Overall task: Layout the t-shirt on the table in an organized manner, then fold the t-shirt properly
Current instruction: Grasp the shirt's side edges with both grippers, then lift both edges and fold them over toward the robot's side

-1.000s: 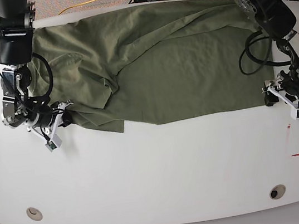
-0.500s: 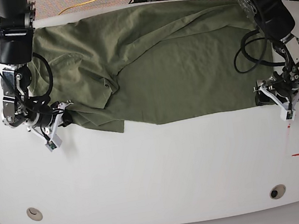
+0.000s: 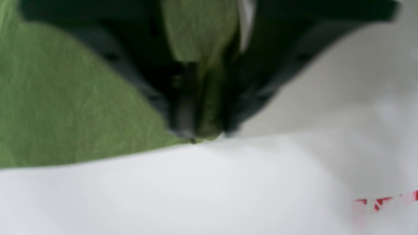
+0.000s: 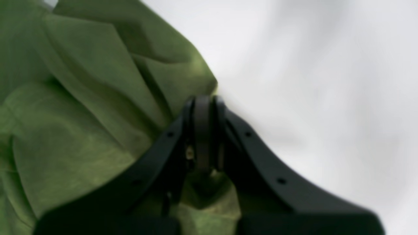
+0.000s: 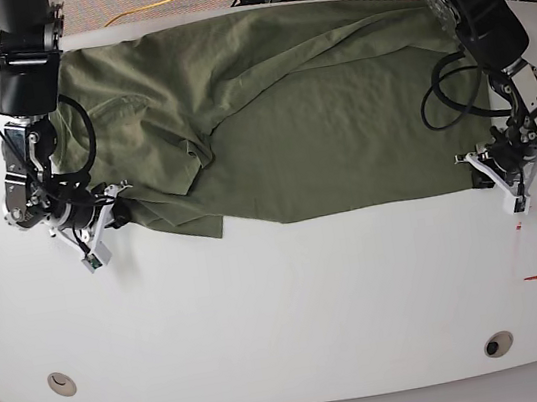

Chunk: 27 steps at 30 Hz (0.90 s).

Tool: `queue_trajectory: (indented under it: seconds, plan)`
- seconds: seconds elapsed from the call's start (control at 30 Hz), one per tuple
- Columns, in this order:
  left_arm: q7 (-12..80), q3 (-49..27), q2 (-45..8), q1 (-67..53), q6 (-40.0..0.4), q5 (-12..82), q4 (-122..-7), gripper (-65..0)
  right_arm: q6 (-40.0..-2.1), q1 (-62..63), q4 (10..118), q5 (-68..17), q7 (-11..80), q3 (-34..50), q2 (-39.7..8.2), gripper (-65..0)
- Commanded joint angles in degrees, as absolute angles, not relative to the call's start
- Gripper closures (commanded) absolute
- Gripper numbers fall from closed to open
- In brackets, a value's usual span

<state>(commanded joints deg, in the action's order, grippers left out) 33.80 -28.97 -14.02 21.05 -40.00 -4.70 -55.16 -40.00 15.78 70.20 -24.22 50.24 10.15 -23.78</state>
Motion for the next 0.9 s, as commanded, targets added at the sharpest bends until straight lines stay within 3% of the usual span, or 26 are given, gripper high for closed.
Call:
queue_trajectory:
  seconds: [0.23, 0.53, 0.9]
  plan:
    - [33.8, -29.2, -13.9, 21.1, -40.0, -4.4, -56.0, 0.0, -40.0, 15.6, 74.9, -23.9, 51.3, 10.2, -23.9, 0.0]
    - [34.3, -29.4, -12.2, 19.1, -40.0, -4.3, -67.2, 0.0, -40.0, 15.8, 83.2, -23.9, 58.9, 14.6, -23.5, 0.0]
    - [41.8, -29.3, -10.4, 18.1, -40.0, -4.3, -78.0, 0.0, -40.0, 15.9, 90.7, -23.8, 64.0, 15.2, -23.9, 0.0]
